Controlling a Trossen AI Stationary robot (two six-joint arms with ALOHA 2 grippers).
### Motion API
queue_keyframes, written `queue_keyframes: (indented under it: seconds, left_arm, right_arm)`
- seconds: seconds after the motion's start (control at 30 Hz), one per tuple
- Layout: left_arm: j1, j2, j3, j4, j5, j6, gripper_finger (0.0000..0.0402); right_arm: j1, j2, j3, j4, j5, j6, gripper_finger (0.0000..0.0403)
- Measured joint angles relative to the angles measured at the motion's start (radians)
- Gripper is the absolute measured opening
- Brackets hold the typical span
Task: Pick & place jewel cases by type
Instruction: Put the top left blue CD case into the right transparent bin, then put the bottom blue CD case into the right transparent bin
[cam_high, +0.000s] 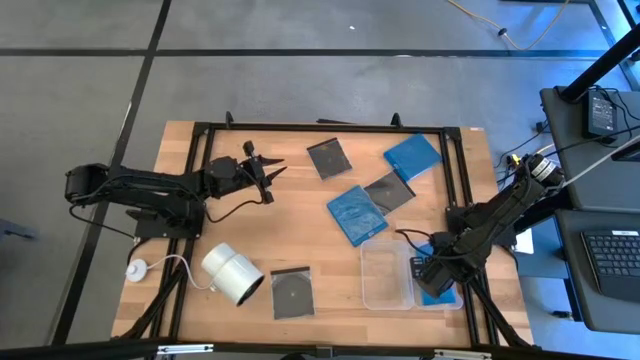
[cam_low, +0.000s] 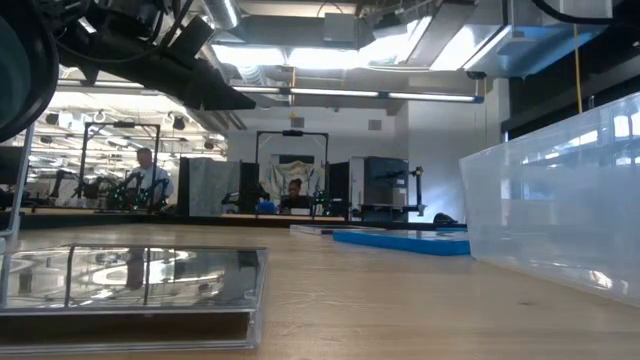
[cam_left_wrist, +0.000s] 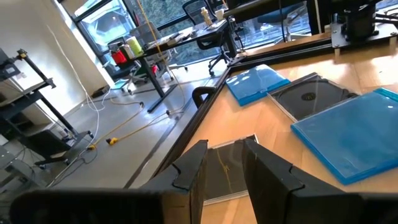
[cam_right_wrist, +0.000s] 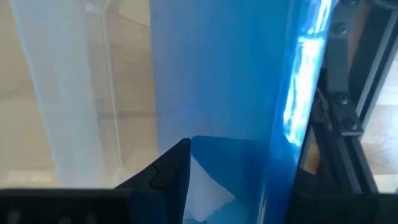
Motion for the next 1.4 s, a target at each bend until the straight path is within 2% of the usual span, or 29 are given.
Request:
queue_keyframes:
  seconds: [0.3,0.73,1.0,1.2,1.3,1.4]
  left_arm:
    - [0.000,0.000,0.000,0.000,0.000,0.000,0.0098]
    - [0.000,0.000,0.000,0.000,0.000,0.000,0.0099]
    - [0.000,0.000,0.000,0.000,0.000,0.000,0.0093]
    - [0.000,0.000,0.000,0.000,0.000,0.014,0.0097]
    - [0.000,0.000,0.000,0.000,0.000,0.042,0.0097]
    - [0.000,0.000,0.000,0.000,0.001,0.059,0.0094]
  right_arm:
    - [0.000,-0.001,0.026,-0.033,-0.019,-0.011,0.0149]
    - [0.000,-0.001,0.131,-0.208,-0.012,-0.037,0.0149]
    - [0.000,-0.001,0.131,-0.306,-0.158,-0.026,0.0149]
    - [0.001,-0.001,0.131,-0.343,-0.193,-0.026,0.0149]
    - [0.000,-0.001,0.131,-0.380,-0.131,-0.028,0.0149]
    - [0.001,-0.012,0.131,-0.394,0.071,-0.064,0.0149]
